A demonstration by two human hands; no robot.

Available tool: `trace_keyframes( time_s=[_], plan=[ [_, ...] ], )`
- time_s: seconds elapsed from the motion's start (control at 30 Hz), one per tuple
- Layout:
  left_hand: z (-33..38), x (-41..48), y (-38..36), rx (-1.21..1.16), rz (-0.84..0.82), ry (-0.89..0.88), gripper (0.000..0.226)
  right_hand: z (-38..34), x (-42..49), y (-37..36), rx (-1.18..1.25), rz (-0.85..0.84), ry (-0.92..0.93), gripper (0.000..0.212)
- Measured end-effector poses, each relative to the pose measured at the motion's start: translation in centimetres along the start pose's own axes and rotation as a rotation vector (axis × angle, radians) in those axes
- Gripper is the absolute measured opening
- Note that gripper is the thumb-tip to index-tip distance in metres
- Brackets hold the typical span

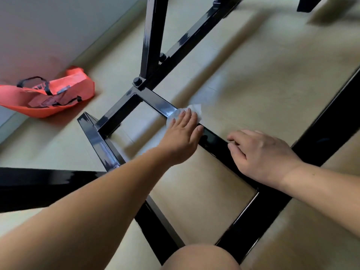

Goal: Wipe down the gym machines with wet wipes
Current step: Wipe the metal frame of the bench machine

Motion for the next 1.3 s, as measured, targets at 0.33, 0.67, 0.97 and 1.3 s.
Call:
trace_keyframes(
  time_s=[0.33, 0.67, 0.97, 1.3],
  plan=[
    [7.0, -3.5, -2.4, 0.116, -0.045, -0.5, 0.065, 1.6, -3.5, 3.8, -0.076, 0.028, 0.133, 0.031],
    [11.5, -4.3, -4.1, -0.218, 0.248, -0.56, 0.035, 2.5, -3.1, 3.5, -0.127, 0.035, 0.212, 0.028],
    [11.5, -6.2, -5.7, -0.385, 0.444, -0.068, 0.039, 2.0, -3.6, 2.4, -0.103, 0.098, 0.193, 0.03],
    [2.5, -20.3, -1.5, -0.783, 0.744, 0.678, 0.052, -4.0, -4.4, -1.1, 0.09, 0.003, 0.317, 0.026]
  ],
)
Point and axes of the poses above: each hand's wrist, its own x-axis towards the middle knuckle, its own y-axis out of the back of the hand, z = x × y, the point moved 2 cm from there along x, towards the middle knuckle, and after that the axes turned 1 degree about -y, right-handed, at the moved point
